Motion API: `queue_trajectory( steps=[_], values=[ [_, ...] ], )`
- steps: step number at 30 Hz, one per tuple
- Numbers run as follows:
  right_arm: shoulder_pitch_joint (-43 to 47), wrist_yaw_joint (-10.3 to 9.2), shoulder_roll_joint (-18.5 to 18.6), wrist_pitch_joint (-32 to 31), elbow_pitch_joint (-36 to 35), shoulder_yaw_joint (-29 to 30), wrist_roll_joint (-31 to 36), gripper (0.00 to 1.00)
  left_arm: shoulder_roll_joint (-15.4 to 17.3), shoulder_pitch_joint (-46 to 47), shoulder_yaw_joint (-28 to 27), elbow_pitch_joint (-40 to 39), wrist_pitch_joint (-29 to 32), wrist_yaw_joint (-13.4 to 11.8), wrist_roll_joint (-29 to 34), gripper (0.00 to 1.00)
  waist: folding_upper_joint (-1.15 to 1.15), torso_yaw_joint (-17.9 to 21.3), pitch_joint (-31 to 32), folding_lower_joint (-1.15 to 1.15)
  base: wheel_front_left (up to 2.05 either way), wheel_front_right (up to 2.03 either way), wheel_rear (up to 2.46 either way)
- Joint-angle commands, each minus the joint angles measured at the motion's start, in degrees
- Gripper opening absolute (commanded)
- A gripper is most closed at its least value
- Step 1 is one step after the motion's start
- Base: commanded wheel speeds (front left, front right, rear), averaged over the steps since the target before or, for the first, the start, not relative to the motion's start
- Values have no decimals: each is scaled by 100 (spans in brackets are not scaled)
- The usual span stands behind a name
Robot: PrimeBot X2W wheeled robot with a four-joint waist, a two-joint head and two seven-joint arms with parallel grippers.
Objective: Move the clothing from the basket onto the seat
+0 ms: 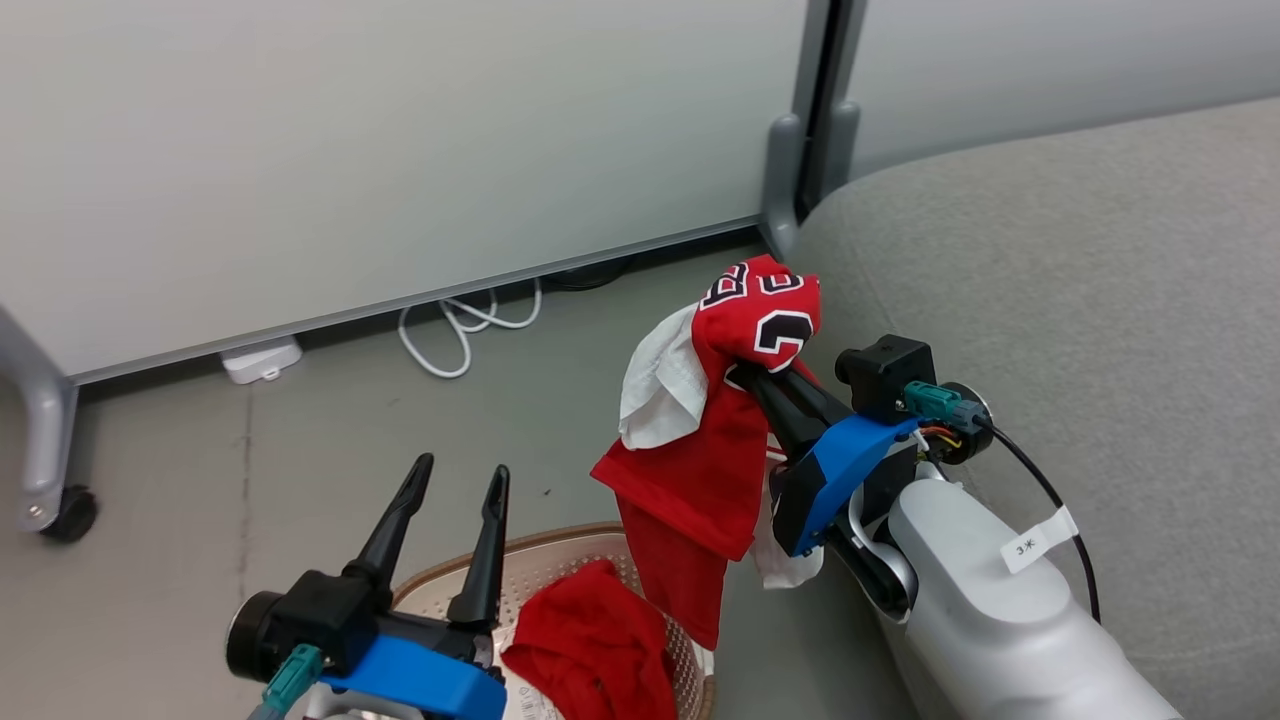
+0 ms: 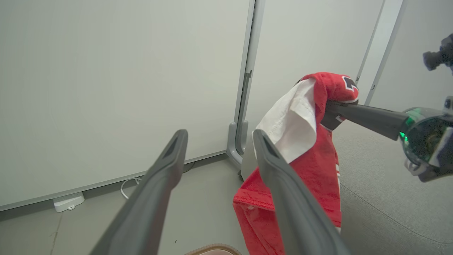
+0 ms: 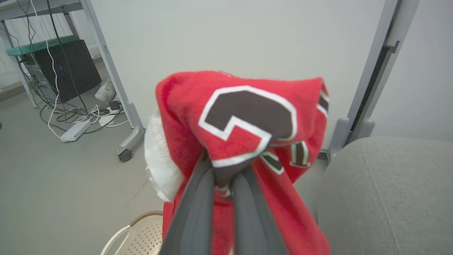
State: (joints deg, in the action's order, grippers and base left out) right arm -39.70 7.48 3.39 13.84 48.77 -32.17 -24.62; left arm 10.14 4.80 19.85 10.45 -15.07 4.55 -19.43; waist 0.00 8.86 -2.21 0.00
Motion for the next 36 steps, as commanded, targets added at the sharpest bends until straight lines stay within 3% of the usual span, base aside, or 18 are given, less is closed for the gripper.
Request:
queue_trajectory(
  steps=[1, 21, 28, 36],
  values=[
    [84, 3, 9, -8, -60, 24, 31, 0, -39, -114, -166, -61, -15, 45, 120, 100, 0, 233, -38, 0, 0, 0, 0],
    [551, 3, -47, -32, -927, 183, 173, 0, -329, -193, -845, -192, -15, 295, 629, 100, 0, 1880, -302, 0, 0, 0, 0],
    [1010, 3, -52, -49, -1475, 470, 270, 0, -286, -174, -955, -240, -15, 310, 684, 100, 0, 2237, -430, 0, 0, 0, 0],
    [1515, 3, -55, -112, -2184, 902, 364, 0, -62, 66, -674, -178, -15, 308, 593, 100, 0, 2307, -616, 0, 0, 0, 0]
  ],
)
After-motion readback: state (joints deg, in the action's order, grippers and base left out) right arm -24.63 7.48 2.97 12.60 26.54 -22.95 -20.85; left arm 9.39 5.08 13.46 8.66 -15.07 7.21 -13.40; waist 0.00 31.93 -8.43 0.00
